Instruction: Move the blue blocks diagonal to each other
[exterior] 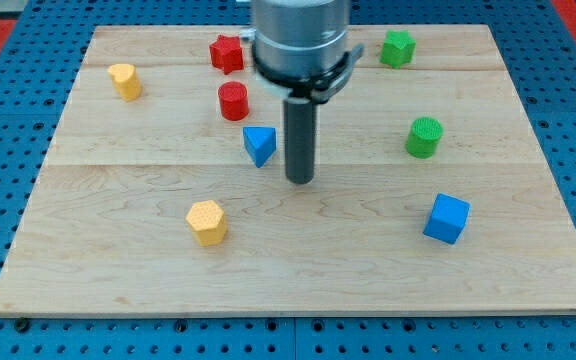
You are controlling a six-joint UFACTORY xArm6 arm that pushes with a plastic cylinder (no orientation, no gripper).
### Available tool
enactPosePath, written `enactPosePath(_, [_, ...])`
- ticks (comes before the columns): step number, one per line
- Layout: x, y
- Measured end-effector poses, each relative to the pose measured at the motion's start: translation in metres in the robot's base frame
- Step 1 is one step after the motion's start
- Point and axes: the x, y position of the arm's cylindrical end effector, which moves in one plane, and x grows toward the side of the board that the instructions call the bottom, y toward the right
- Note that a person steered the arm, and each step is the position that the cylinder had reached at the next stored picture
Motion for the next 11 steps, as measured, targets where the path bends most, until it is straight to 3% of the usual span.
enactPosePath(1, [-0.029, -0.021])
enactPosePath(2, [-0.003, -0.065])
enactPosePath(3, [-0.003, -0.03])
enactPosePath(5, [-0.027, -0.081])
enactPosePath(6, [-0.026, -0.069])
enactPosePath(7, [-0.03, 0.019])
enactPosePath(9, [0.035, 0.179])
enactPosePath(11, [0.089, 0.155])
